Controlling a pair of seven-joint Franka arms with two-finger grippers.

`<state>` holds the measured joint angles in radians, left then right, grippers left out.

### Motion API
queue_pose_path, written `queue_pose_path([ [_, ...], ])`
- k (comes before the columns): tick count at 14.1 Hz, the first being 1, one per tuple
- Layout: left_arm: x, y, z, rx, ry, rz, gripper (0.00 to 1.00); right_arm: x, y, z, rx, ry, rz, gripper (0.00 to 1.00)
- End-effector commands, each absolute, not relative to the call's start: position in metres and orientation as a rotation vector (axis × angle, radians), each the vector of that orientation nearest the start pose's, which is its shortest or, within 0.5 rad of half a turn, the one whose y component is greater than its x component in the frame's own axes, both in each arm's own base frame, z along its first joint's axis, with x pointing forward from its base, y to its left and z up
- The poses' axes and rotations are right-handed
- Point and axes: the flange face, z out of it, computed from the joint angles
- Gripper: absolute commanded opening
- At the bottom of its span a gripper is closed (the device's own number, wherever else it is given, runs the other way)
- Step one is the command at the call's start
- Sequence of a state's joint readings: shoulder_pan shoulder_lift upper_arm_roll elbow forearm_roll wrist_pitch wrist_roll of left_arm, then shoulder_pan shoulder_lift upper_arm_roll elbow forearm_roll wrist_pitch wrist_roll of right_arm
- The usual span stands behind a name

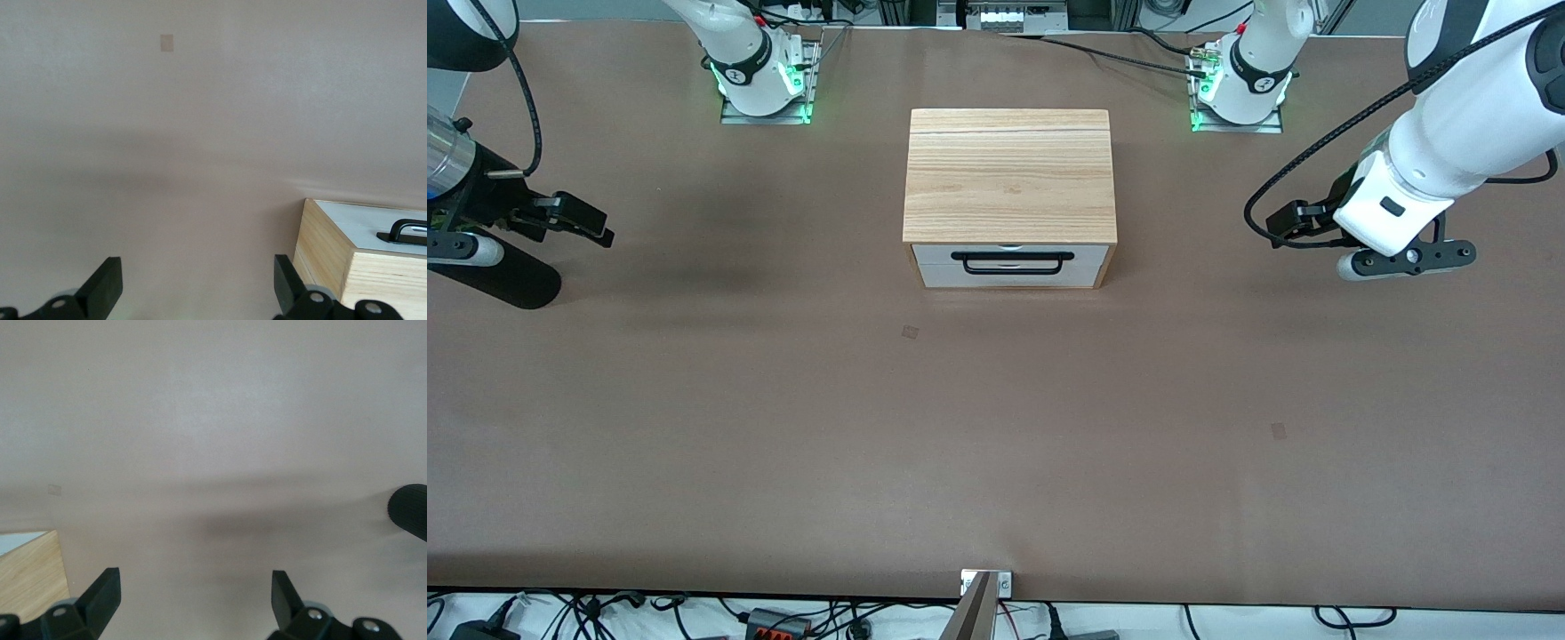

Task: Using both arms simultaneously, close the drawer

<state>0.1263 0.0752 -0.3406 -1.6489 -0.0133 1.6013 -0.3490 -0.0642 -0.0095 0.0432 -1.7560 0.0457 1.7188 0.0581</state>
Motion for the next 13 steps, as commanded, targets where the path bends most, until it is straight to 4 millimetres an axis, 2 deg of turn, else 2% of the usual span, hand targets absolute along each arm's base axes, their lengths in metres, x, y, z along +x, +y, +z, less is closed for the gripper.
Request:
queue_pose_path([
  [1, 0.5615, -0.1173, 0.5567, -3.149, -0.208, 0.216, 1.0, 0.5556, -0.0029, 0.5597, -3.091, 0.144, 0.05, 1.0],
  [5, 0.5665, -0.1094, 0.5524, -3.149, -0.227, 0.21, 1.0, 0.5554, -0.0029, 0.5596, -3.091, 0.144, 0.052, 1.0],
  [10, 0.5652, -0.1175, 0.5553, -3.15, -0.203, 0.202, 1.0, 0.5553, -0.0029, 0.5594, -3.091, 0.144, 0.054, 1.0],
  [13, 0.5657, -0.1142, 0.5552, -3.151, -0.21, 0.205, 1.0, 0.5553, -0.0029, 0.5594, -3.091, 0.144, 0.054, 1.0],
])
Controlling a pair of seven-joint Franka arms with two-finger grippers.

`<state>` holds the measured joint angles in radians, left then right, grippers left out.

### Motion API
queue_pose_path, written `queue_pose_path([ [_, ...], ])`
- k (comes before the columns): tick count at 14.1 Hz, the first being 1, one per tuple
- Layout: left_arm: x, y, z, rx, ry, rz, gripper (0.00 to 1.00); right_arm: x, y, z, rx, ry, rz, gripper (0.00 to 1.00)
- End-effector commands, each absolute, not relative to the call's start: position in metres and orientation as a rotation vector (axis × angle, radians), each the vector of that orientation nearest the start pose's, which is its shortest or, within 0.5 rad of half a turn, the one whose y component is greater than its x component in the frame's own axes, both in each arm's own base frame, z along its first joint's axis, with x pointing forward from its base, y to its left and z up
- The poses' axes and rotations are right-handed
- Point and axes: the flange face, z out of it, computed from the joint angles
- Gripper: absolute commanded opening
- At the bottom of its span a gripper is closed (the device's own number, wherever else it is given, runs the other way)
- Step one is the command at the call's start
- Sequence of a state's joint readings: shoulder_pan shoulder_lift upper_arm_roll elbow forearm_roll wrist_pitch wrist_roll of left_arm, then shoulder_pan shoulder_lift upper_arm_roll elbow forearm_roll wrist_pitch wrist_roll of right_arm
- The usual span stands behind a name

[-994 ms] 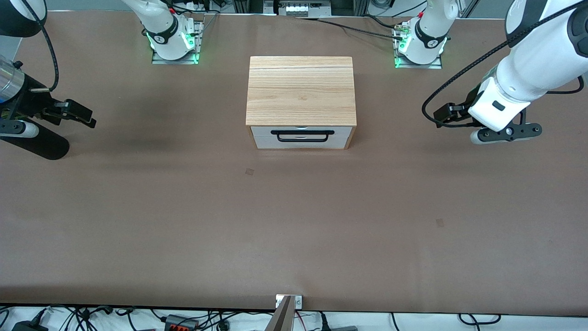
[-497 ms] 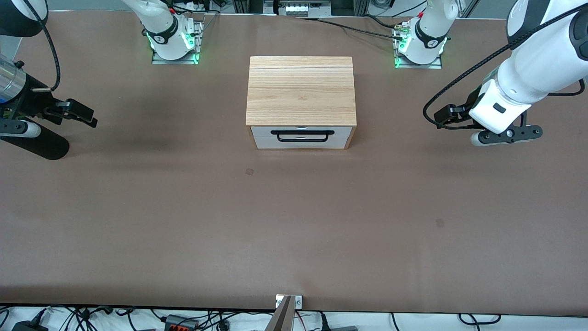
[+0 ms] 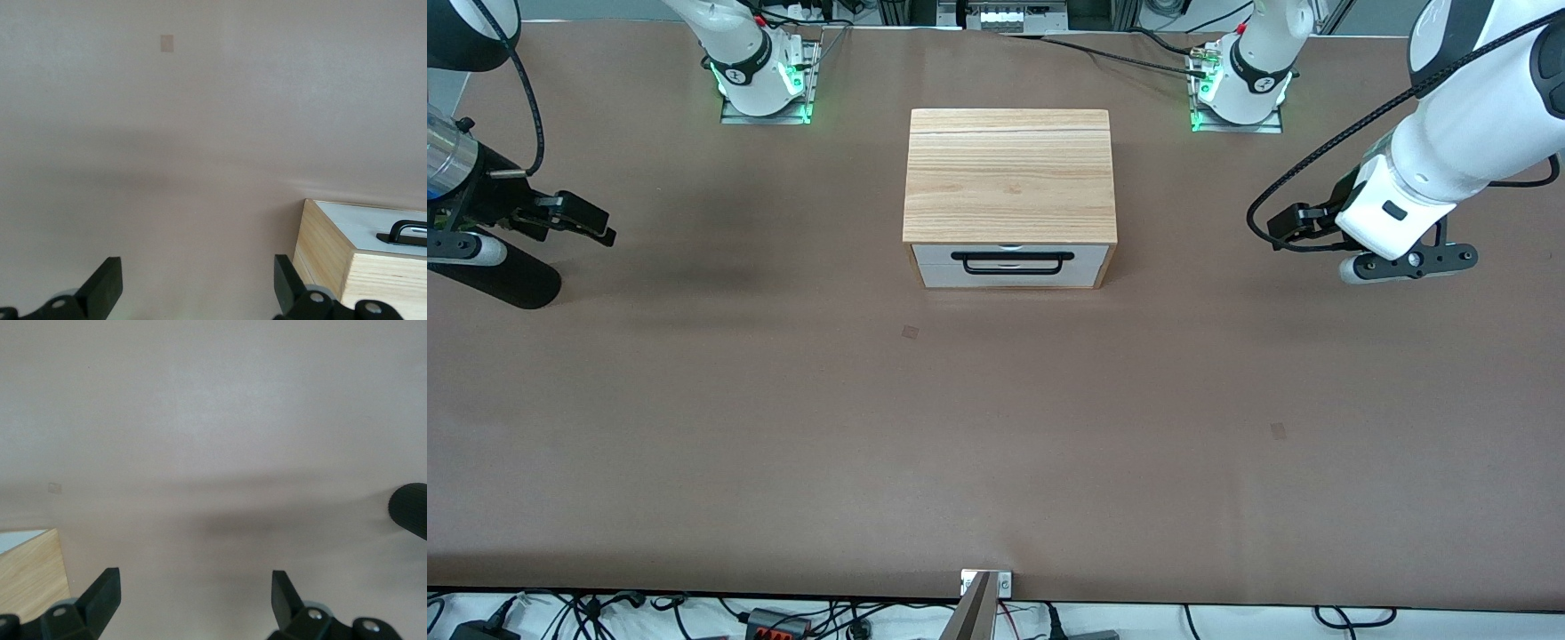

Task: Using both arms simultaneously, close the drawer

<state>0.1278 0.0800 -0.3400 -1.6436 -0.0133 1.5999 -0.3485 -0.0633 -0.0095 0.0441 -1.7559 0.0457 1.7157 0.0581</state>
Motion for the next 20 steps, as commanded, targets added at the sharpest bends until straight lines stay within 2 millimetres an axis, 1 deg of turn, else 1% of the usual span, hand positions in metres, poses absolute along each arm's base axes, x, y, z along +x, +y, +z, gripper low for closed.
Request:
queue_pose_path([
  [1, 0.566, -0.114, 0.555, -3.152, -0.21, 0.206, 1.0, 0.555, -0.003, 0.559, -3.091, 0.144, 0.054, 1.0],
  [3, 0.566, -0.117, 0.554, -3.155, -0.206, 0.207, 1.0, 0.555, -0.003, 0.559, -3.091, 0.144, 0.054, 1.0],
  [5, 0.561, -0.132, 0.559, -3.148, -0.169, 0.195, 1.0, 0.555, -0.004, 0.559, -3.091, 0.146, 0.054, 1.0],
  [6, 0.566, -0.116, 0.557, -3.145, -0.226, 0.192, 1.0, 0.555, -0.003, 0.559, -3.091, 0.144, 0.054, 1.0],
  [9, 0.565, -0.12, 0.558, -3.148, -0.22, 0.2, 1.0, 0.555, -0.004, 0.559, -3.091, 0.146, 0.054, 1.0],
  [12, 0.565, -0.119, 0.558, -3.148, -0.225, 0.2, 1.0, 0.555, -0.003, 0.559, -3.091, 0.144, 0.054, 1.0],
  [16, 0.567, -0.11, 0.556, -3.153, -0.247, 0.209, 1.0, 0.555, -0.004, 0.559, -3.091, 0.146, 0.054, 1.0],
  [20, 0.567, -0.113, 0.557, -3.158, -0.235, 0.208, 1.0, 0.555, -0.004, 0.559, -3.091, 0.146, 0.054, 1.0],
])
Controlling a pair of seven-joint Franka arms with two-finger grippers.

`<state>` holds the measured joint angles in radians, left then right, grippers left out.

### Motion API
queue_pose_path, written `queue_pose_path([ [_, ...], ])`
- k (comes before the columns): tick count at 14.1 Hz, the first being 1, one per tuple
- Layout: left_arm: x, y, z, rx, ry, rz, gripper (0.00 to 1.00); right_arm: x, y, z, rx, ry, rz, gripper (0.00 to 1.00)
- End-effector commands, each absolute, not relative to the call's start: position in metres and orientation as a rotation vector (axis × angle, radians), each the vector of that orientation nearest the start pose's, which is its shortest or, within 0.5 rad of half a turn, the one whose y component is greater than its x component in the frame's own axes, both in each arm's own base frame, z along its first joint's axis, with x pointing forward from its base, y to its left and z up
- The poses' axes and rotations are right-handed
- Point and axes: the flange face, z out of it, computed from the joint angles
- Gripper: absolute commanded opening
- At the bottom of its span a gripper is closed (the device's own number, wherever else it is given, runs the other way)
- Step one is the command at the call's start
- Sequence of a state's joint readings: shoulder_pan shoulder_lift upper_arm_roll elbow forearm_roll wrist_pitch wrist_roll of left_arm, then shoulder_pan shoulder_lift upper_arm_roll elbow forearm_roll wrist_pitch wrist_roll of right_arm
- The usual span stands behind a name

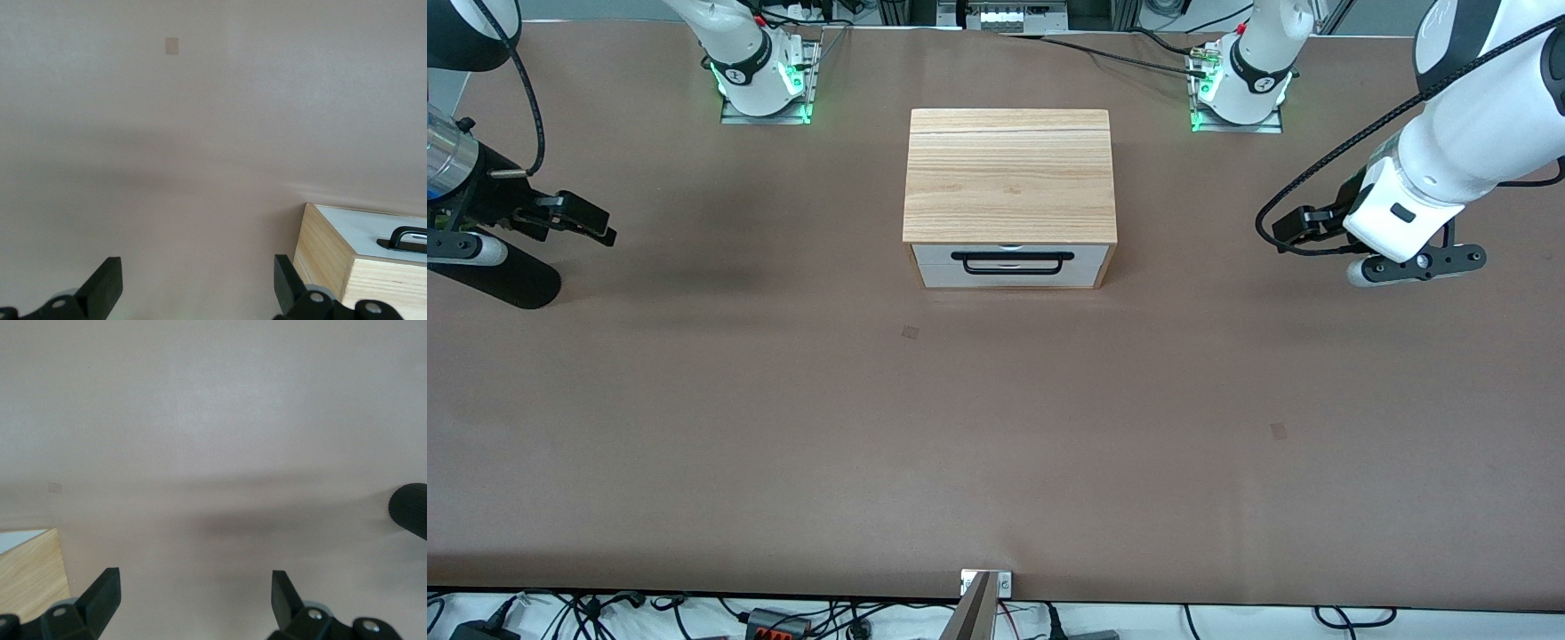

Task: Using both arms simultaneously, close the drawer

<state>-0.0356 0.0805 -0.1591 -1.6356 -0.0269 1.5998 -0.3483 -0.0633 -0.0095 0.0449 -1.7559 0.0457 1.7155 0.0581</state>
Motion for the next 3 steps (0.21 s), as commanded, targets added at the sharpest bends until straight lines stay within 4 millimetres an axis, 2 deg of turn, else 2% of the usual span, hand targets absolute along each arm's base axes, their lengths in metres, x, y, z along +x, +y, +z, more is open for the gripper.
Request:
queue_pose_path([
  [1, 0.5669, -0.1118, 0.5571, -3.157, -0.238, 0.208, 1.0, 0.5553, -0.0037, 0.5594, -3.091, 0.146, 0.054, 1.0],
  [3, 0.5668, -0.112, 0.5571, -3.158, -0.238, 0.208, 1.0, 0.5553, -0.0037, 0.5594, -3.091, 0.146, 0.054, 1.0],
])
